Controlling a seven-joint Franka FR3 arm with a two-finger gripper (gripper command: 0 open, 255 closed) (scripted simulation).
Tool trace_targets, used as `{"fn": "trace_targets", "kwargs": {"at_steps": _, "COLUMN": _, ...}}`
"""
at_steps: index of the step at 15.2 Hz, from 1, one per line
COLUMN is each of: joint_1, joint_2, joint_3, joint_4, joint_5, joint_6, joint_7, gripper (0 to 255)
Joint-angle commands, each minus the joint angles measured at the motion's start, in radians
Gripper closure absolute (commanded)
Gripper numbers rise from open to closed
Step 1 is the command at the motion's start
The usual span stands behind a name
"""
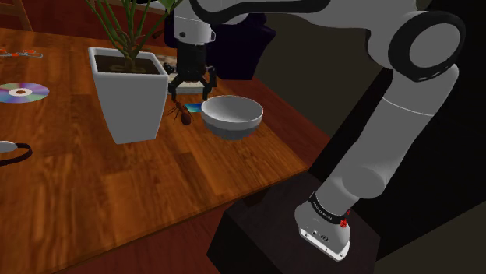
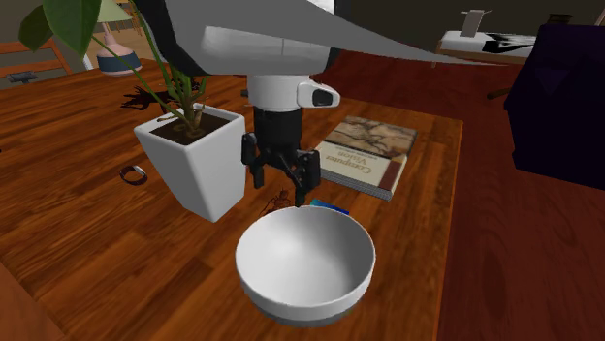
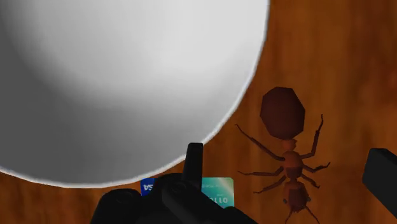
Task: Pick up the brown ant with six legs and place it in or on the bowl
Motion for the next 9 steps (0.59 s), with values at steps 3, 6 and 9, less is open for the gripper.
{"fn": "trace_targets", "kwargs": {"at_steps": 3, "joint_1": 0.023, "joint_2": 0.077, "joint_3": 0.007, "joint_4": 0.023, "joint_5": -0.026, "joint_6": 0.024, "joint_7": 0.040, "gripper": 0}}
{"fn": "trace_targets", "kwargs": {"at_steps": 6, "joint_1": 0.023, "joint_2": 0.077, "joint_3": 0.007, "joint_4": -0.017, "joint_5": -0.026, "joint_6": 0.064, "joint_7": 0.040, "gripper": 0}}
{"fn": "trace_targets", "kwargs": {"at_steps": 9, "joint_1": 0.025, "joint_2": 0.079, "joint_3": 0.005, "joint_4": -0.049, "joint_5": -0.027, "joint_6": 0.099, "joint_7": 0.040, "gripper": 0}}
